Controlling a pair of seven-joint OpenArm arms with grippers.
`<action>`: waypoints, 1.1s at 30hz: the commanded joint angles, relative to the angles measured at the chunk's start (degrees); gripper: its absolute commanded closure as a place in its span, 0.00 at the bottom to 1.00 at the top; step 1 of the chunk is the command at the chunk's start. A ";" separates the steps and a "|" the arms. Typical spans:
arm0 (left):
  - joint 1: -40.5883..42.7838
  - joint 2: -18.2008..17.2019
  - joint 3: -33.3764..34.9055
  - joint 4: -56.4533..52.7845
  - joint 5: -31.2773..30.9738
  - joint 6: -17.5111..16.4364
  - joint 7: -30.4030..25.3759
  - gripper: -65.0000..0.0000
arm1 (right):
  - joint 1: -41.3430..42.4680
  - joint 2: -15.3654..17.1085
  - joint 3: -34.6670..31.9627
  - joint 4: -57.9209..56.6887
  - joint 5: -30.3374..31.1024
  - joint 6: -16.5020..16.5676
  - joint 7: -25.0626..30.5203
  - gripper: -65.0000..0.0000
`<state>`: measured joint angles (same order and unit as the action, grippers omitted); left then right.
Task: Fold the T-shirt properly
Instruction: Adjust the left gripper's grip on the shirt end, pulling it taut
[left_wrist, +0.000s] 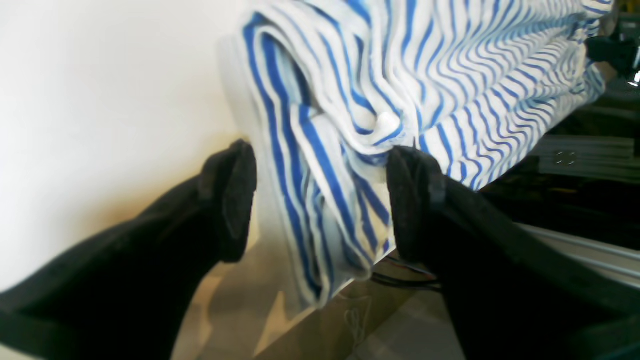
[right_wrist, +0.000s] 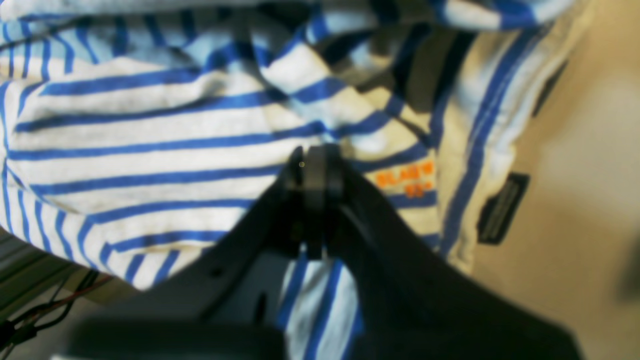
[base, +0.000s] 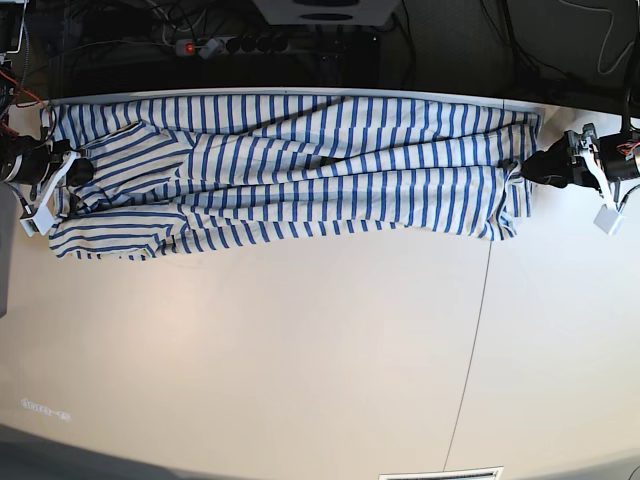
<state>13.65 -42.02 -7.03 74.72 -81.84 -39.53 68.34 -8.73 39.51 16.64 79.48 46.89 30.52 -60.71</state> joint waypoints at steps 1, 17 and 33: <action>-0.48 -0.81 -0.37 0.59 -1.75 -0.47 -0.33 0.33 | 0.61 1.42 0.52 0.63 0.72 4.17 0.31 1.00; -4.98 2.34 7.17 0.59 3.65 -0.47 -3.61 0.33 | 0.61 1.42 0.52 0.63 1.11 4.17 0.26 1.00; -5.42 2.32 7.91 0.59 17.14 -0.47 -14.58 1.00 | 0.63 1.46 0.52 0.66 4.42 4.17 0.37 1.00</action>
<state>8.78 -38.54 1.21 74.94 -66.87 -39.48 53.65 -8.71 39.51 16.64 79.48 50.41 30.52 -60.73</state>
